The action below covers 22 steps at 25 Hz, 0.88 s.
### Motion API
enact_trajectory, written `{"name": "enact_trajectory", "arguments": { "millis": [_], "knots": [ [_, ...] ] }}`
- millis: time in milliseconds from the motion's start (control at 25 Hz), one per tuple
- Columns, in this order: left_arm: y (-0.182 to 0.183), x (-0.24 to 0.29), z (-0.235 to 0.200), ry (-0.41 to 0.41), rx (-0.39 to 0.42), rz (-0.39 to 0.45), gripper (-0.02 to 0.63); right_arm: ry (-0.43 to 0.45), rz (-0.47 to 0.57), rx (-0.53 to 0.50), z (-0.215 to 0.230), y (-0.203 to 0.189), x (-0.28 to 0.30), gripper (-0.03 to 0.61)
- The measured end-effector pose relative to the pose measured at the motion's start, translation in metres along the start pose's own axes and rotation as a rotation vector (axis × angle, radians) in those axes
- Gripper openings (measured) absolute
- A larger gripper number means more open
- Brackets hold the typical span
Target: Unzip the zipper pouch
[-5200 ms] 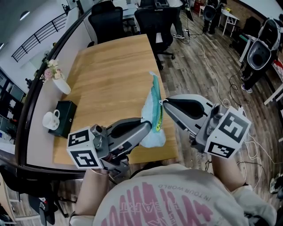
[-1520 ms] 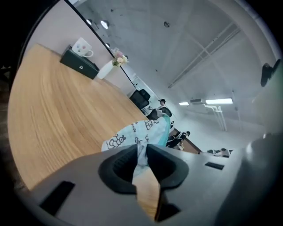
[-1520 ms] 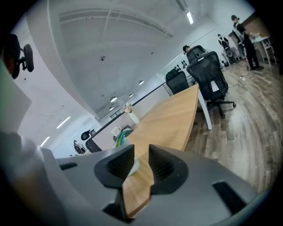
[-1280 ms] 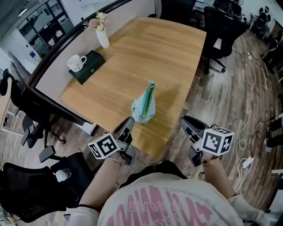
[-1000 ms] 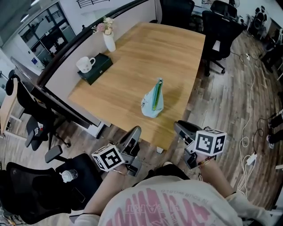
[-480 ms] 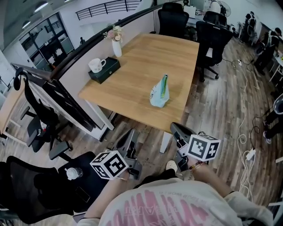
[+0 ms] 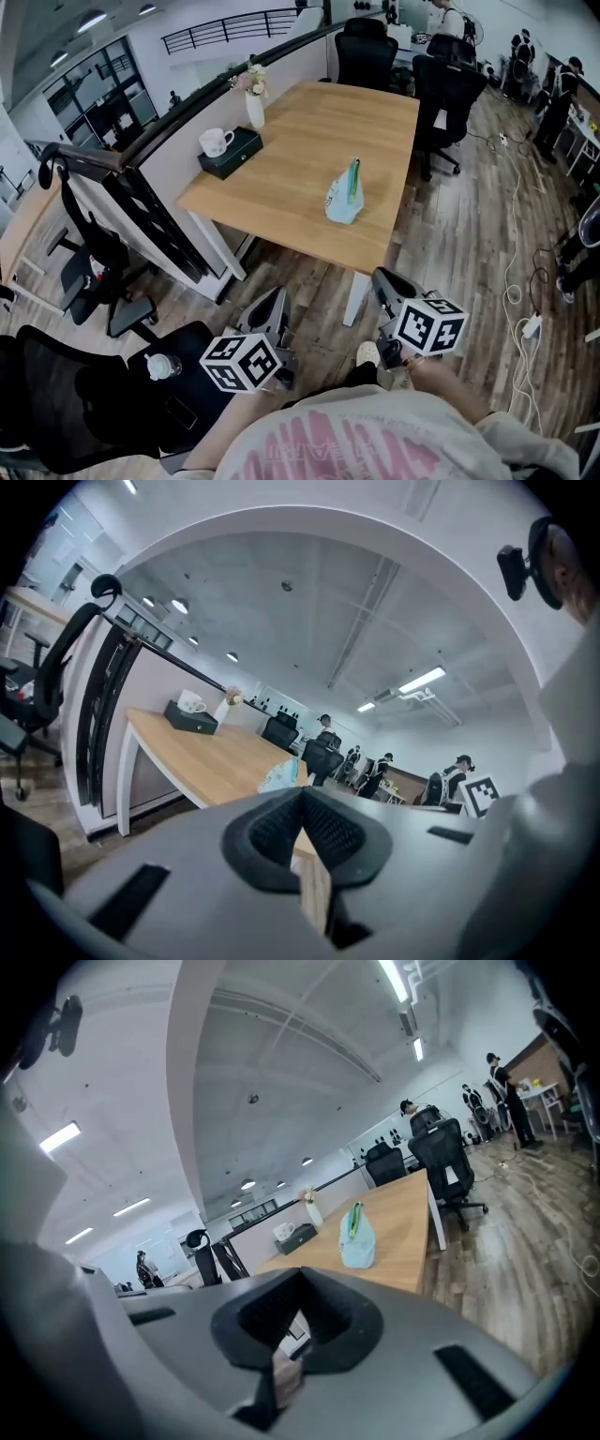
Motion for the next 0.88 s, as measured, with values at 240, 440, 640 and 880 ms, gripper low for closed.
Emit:
{"name": "enact_trajectory", "arguments": {
  "millis": [240,440,640,880],
  "knots": [
    [-0.009,-0.008,0.0,-0.012,-0.022,-0.014,0.002,-0.015,-0.015,-0.028,-0.003,-0.01,-0.003,-0.005],
    [-0.011,-0.01,-0.004,-0.017,-0.043,-0.013,0.002,-0.02,-0.019,-0.038,-0.006,-0.014,-0.004,-0.005],
    [-0.009,-0.009,-0.005,-0.028,-0.039,-0.012,0.002,-0.023,-0.019,-0.058,-0.009,-0.012,-0.003,-0.005],
    [-0.007,-0.005,-0.009,-0.032,-0.049,-0.003,0.002,-0.027,-0.018,-0.07,-0.007,-0.011,0.001,-0.005]
  ]
}}
Point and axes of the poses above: the fingertips, and each gripper's own axes: x forward along the fingers, z to its right, y out of its top, the point moved 1 cm from there along -x, backward along the fingers, and after that the axes turned 10 degrees about x, right-handed, at the moved point
